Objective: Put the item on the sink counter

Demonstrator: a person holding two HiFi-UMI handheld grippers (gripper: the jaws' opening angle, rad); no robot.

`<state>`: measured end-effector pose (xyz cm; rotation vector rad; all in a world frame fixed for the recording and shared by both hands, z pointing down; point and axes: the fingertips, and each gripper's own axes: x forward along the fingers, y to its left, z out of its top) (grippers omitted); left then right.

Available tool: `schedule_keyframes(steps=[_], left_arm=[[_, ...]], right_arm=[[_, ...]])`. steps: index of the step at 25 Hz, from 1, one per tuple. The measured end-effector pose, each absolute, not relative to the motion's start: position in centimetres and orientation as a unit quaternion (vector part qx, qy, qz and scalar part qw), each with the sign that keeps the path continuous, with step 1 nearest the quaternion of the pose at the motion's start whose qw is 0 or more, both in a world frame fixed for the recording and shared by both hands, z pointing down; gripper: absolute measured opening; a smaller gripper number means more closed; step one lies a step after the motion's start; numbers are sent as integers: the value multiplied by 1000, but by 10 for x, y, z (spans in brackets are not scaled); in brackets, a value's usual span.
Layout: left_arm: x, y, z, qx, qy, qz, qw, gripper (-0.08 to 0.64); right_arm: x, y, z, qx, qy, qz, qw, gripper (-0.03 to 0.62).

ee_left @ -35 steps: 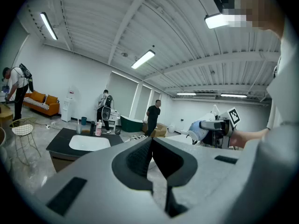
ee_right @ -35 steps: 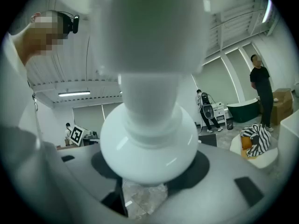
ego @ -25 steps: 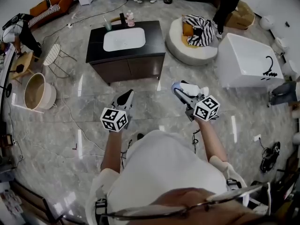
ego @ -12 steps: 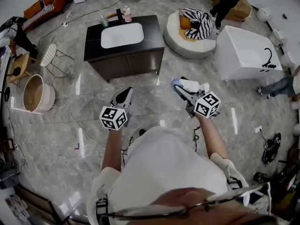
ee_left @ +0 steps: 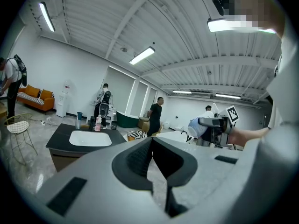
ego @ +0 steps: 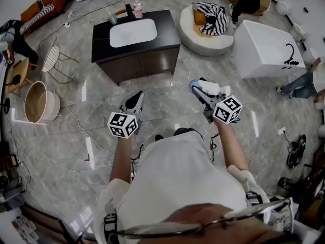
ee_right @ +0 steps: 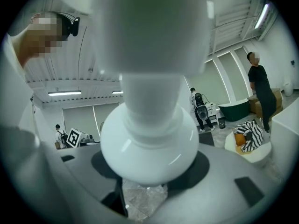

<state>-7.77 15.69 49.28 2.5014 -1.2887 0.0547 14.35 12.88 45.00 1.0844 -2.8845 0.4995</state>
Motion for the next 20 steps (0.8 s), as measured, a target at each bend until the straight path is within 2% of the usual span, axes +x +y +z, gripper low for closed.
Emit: schedule_keyframes(steps=[9,20], left_arm=[[-90,150,502,877,-449,18,171,5],[-93,97,509,868,-463,23,178,5]], right_arm=[[134,127,458,353,-919,174,15,250],[128,63,471,333,-926,179,15,250]])
